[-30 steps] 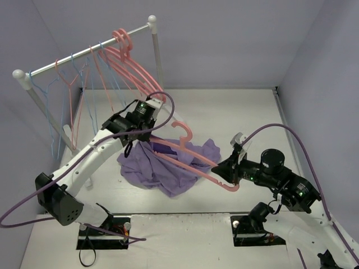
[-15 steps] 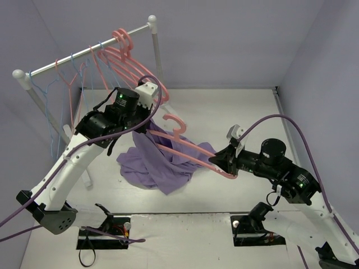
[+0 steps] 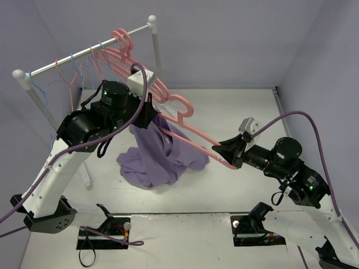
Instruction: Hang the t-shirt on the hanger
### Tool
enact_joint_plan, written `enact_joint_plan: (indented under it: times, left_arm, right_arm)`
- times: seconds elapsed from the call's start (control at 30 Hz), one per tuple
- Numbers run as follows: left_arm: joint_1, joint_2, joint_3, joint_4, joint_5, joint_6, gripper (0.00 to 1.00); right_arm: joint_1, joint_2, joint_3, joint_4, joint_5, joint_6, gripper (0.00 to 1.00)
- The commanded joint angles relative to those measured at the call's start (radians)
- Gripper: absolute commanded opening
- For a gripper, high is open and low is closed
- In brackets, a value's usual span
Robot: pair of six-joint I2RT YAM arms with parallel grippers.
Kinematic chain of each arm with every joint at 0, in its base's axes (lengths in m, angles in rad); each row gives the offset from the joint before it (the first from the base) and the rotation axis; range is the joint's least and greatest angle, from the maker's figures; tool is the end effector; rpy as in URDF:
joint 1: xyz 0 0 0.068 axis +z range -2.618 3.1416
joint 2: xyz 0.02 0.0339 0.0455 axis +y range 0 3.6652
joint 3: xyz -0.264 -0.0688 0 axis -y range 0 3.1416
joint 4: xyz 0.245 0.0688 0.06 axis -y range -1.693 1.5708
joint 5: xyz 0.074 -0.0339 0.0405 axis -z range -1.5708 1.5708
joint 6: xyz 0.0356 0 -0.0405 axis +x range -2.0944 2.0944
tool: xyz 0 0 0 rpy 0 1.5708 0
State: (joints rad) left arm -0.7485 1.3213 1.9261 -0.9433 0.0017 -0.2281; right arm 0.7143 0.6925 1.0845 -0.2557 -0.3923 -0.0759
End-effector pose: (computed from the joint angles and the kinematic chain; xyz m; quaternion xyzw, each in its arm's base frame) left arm 0.1653 -0.1536 0.5216 0.2104 0.7885 -0.2717 0.5100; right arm 0.0864 0.0930 0.4456 -0.3837 0.5385 0.3536 0.6616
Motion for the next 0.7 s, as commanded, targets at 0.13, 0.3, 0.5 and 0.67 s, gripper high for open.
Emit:
enact_joint_plan:
  times: [0.13, 0.3, 0.5, 0.67]
  left_arm:
    - [-0.114, 0.058, 0.235, 0.041, -0.067, -0.079, 0.0]
    - [-0.177, 0.103, 0.339, 0.046, -0.186, -0.162, 0.0]
    - [-0.206, 0.146, 0.442, 0.054, -0.336, -0.297, 0.0]
    - [-0.206, 0.172, 0.49, 0.056, -0.357, -0.317, 0.0]
  right_arm:
    - [-0.001, 0.064, 0.09, 0.289, 0.007, 0.008, 0.0]
    - [0.001, 0.087, 0.132, 0.343, -0.019, 0.002, 0.0]
    - [0.001, 0.06, 0.093, 0.37, 0.017, -0.015, 0.0]
    - [0.001, -0.003, 0.02, 0.398, 0.062, -0.005, 0.0]
